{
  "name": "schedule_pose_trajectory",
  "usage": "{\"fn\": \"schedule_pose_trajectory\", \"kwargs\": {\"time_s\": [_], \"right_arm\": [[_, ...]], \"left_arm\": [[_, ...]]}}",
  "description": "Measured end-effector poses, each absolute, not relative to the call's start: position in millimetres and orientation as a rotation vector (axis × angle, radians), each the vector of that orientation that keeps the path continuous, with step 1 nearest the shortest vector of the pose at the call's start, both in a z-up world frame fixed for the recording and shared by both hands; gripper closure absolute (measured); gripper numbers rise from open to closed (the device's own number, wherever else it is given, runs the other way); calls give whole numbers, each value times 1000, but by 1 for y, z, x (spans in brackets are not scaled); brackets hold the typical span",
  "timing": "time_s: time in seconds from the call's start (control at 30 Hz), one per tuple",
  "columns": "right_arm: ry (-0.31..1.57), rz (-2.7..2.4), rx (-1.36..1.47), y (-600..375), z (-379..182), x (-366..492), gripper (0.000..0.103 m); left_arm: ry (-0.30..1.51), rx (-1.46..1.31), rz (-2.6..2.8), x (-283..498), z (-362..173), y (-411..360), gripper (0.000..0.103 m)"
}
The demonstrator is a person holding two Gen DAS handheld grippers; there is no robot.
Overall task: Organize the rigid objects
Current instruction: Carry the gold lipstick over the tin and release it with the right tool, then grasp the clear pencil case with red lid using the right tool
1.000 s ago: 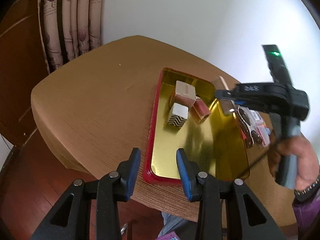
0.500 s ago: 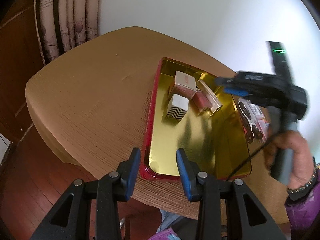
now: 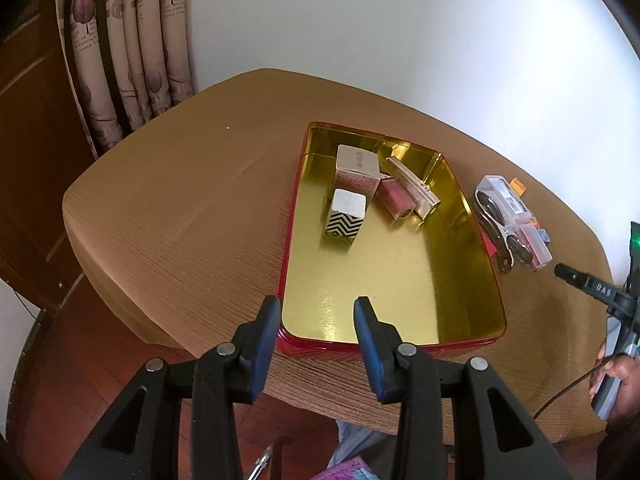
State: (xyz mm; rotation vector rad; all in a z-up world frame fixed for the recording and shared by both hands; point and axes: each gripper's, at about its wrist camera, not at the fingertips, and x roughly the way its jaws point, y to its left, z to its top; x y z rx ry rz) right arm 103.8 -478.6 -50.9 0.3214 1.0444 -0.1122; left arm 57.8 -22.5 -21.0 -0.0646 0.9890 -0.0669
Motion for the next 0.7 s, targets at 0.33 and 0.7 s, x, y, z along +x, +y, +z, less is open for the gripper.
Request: {"fn": "schedule_pose_trajectory", "kwargs": {"time_s": [0.33, 0.7], "right_arm": [[1087, -98, 476, -477, -58, 151, 52], [1173, -101, 416, -455, -62, 183, 34]], "left_arm": [[977, 18, -59, 57, -23, -33, 58], [984, 14, -75, 57, -23, -31, 55]]}}
